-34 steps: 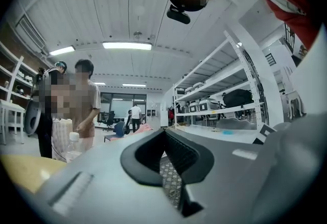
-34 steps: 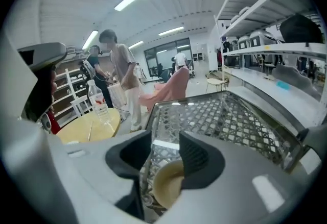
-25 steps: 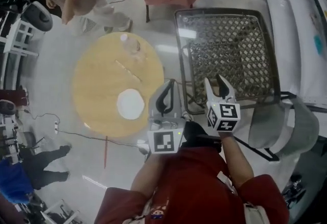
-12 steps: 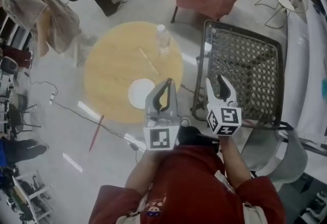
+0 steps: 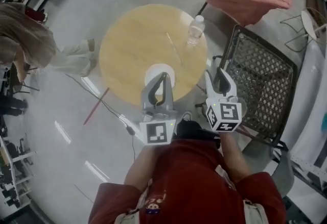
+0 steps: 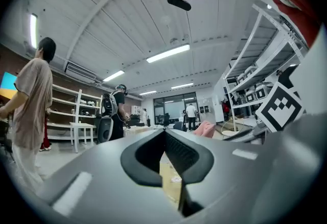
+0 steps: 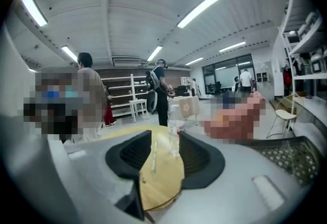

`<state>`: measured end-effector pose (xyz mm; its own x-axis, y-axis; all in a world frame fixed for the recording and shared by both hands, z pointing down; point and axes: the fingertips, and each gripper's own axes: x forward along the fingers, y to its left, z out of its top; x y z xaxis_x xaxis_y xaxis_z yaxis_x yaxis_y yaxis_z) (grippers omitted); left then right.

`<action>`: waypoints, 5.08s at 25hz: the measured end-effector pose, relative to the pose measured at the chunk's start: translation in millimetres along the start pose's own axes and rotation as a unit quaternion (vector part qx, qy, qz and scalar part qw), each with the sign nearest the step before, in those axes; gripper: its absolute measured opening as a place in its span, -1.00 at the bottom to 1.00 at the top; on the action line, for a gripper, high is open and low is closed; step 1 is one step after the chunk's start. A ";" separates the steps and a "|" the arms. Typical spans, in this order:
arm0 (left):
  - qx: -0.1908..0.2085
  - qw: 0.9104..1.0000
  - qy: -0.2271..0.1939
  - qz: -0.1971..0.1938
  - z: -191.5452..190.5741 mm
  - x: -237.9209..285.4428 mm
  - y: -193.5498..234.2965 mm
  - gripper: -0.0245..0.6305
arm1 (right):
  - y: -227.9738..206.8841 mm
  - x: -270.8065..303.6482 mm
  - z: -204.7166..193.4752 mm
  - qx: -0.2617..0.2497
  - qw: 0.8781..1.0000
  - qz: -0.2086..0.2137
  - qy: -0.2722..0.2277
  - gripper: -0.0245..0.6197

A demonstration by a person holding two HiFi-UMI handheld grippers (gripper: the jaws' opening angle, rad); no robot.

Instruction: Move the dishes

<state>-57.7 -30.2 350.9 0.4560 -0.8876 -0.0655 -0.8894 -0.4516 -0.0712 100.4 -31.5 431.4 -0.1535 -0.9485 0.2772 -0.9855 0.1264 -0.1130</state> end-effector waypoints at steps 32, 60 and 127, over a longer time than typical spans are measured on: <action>-0.029 0.970 0.240 0.042 -155.4 -28.7 127.3 -0.45 | 112.9 97.2 -98.6 0.030 0.980 0.081 0.179 -0.44; -0.073 0.896 0.433 -0.070 -289.0 -21.2 100.6 -0.26 | 116.3 118.6 -197.9 0.079 0.942 0.022 0.325 -0.41; 0.056 0.843 0.304 -0.441 -151.1 37.4 -238.8 -0.29 | -130.4 -129.3 -122.1 0.249 0.903 -0.324 0.134 -0.42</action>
<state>166.6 30.7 515.8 0.8064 -0.1102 0.5811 -0.1903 -0.9786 0.0785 239.9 110.1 526.8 0.3667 -0.6632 0.6525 -0.7302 -0.6397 -0.2399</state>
